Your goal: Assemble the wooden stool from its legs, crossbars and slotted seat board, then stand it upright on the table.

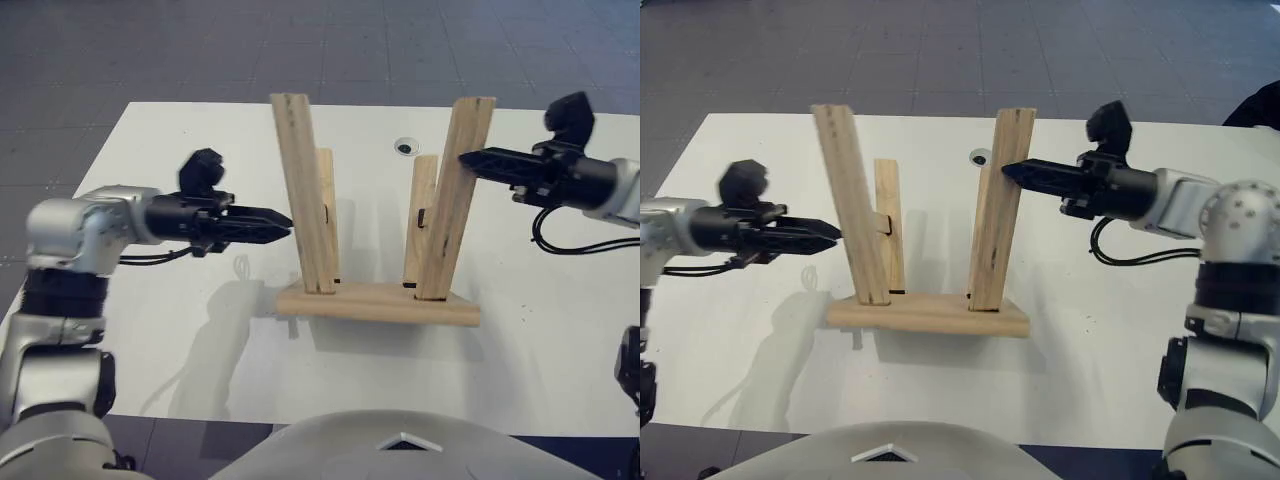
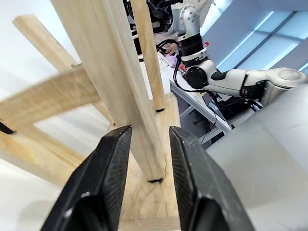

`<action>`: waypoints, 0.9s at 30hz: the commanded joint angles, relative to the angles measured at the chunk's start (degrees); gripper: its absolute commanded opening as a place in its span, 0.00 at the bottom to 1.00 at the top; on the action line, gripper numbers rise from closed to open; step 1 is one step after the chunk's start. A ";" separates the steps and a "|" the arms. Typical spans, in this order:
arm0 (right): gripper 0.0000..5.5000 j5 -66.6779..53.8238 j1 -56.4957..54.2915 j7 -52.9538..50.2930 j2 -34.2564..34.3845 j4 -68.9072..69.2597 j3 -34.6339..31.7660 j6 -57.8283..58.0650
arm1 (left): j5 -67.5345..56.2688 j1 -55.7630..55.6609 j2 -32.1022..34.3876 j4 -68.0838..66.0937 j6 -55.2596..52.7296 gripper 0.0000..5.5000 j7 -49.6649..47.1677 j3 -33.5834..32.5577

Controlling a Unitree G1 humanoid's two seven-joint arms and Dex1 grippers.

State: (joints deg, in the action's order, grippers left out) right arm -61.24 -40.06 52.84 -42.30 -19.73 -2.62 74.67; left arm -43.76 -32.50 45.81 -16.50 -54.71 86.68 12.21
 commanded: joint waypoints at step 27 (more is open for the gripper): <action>0.48 30.03 48.21 10.40 -9.19 47.72 -2.93 -31.03 | 17.16 18.67 -0.14 0.52 37.96 0.42 5.65 -12.58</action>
State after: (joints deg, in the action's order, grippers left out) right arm -31.51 6.48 64.64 -49.87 20.61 -5.47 44.74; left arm -27.94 -14.22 43.57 -19.85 -19.41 90.59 -1.80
